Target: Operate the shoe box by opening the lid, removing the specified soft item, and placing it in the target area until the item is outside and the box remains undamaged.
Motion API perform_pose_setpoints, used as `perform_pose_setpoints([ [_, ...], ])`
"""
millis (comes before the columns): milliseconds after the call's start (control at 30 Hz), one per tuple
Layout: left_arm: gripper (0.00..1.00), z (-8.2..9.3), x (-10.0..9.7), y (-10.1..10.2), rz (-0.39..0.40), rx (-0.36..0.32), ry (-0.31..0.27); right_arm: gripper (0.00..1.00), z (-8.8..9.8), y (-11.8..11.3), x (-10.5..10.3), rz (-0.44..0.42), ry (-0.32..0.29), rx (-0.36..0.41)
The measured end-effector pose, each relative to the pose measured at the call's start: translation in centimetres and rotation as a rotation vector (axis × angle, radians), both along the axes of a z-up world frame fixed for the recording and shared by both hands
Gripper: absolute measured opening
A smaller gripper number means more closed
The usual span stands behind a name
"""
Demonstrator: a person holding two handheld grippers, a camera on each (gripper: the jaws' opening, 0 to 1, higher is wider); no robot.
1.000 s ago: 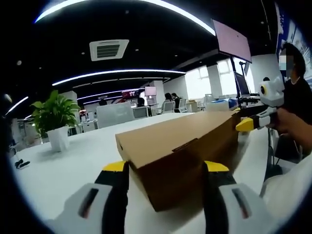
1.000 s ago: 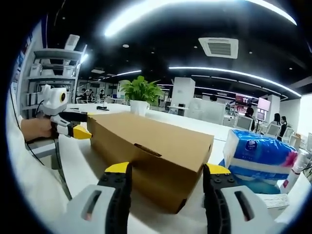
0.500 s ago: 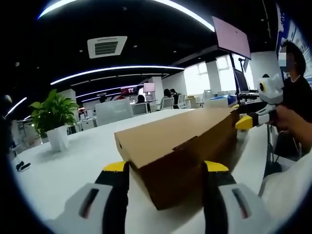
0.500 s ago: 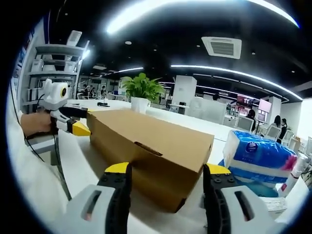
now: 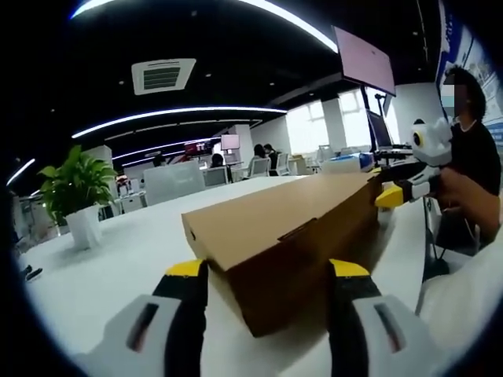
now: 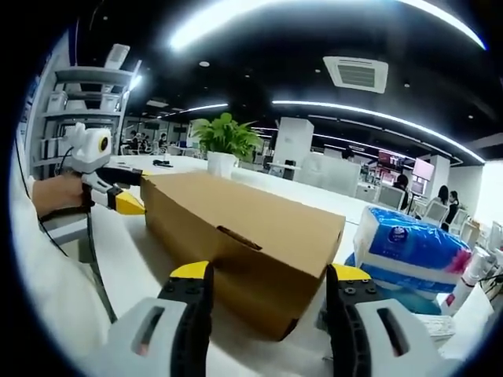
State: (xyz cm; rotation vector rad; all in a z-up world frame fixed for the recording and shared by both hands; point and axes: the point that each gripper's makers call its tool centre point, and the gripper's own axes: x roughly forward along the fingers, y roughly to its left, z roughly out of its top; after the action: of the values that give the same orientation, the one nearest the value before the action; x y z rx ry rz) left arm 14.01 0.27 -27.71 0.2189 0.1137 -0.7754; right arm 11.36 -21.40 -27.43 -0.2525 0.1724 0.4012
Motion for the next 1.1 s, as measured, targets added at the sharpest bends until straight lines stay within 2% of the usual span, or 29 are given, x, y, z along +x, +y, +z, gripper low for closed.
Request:
perform_pose_setpoints([
  [100, 0.62, -0.1, -0.1, 0.1, 0.002, 0.033, -0.005, 0.59, 0.0, 0.1, -0.2, 0.004, -0.006, 0.003],
  [233, 0.63, 0.1, -0.2, 0.3, -0.005, 0.017, 0.013, 0.59, -0.1, 0.1, -0.2, 0.008, -0.01, -0.008],
  [300, 0.63, 0.1, -0.2, 0.3, -0.008, 0.003, 0.023, 0.59, 0.1, 0.1, -0.2, 0.001, 0.005, 0.014],
  [433, 0.64, 0.0, -0.6, 0.5, -0.033, 0.019, 0.034, 0.61, 0.3, 0.2, -0.2, 0.014, 0.008, 0.062],
  [667, 0.63, 1.1, -1.0, 0.8, -0.047, -0.068, 0.096, 0.59, 0.8, 0.0, -0.6, 0.03, 0.021, 0.122],
  [833, 0.62, 1.8, -1.1, 1.9, -0.028, -0.031, 0.055, 0.58, 1.4, -0.1, -1.0, 0.035, 0.014, 0.119],
  [933, 0.6, 2.8, -1.2, 2.0, -0.064, -0.049, 0.038, 0.58, 2.1, -1.1, -1.0, 0.008, -0.011, 0.088],
  [1100, 0.63, 3.7, -2.2, 1.9, -0.122, -0.03, 0.027, 0.57, 4.2, -1.3, -1.5, 0.042, -0.059, 0.112],
])
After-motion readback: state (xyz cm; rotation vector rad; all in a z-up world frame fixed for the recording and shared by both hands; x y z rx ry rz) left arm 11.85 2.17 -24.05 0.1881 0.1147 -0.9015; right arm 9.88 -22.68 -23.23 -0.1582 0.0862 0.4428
